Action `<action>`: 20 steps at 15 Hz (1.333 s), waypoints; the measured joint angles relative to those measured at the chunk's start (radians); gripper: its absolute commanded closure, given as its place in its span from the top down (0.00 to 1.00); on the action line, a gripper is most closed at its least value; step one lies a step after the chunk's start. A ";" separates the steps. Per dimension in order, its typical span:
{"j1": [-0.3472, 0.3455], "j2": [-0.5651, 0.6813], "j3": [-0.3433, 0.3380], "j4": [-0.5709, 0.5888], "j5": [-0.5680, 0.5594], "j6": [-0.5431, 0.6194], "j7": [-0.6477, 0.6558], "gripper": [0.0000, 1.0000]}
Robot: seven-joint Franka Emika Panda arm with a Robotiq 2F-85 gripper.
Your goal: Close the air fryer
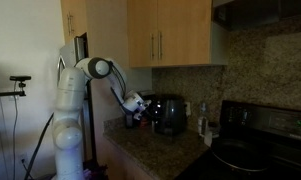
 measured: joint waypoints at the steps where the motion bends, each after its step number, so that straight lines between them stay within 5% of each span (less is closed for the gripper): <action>1: 0.001 -0.002 0.001 -0.002 0.000 -0.001 0.000 0.10; 13: 0.002 -0.002 0.001 -0.002 0.000 -0.001 0.000 0.10; 15: 0.011 -0.010 -0.003 -0.013 0.102 -0.024 -0.089 0.10; 16: 0.014 -0.036 -0.004 -0.034 0.181 -0.033 -0.161 0.35; 19: 0.035 -0.130 -0.003 -0.127 0.322 -0.056 -0.309 0.35; 20: 0.041 -0.147 -0.003 -0.145 0.327 -0.062 -0.315 0.10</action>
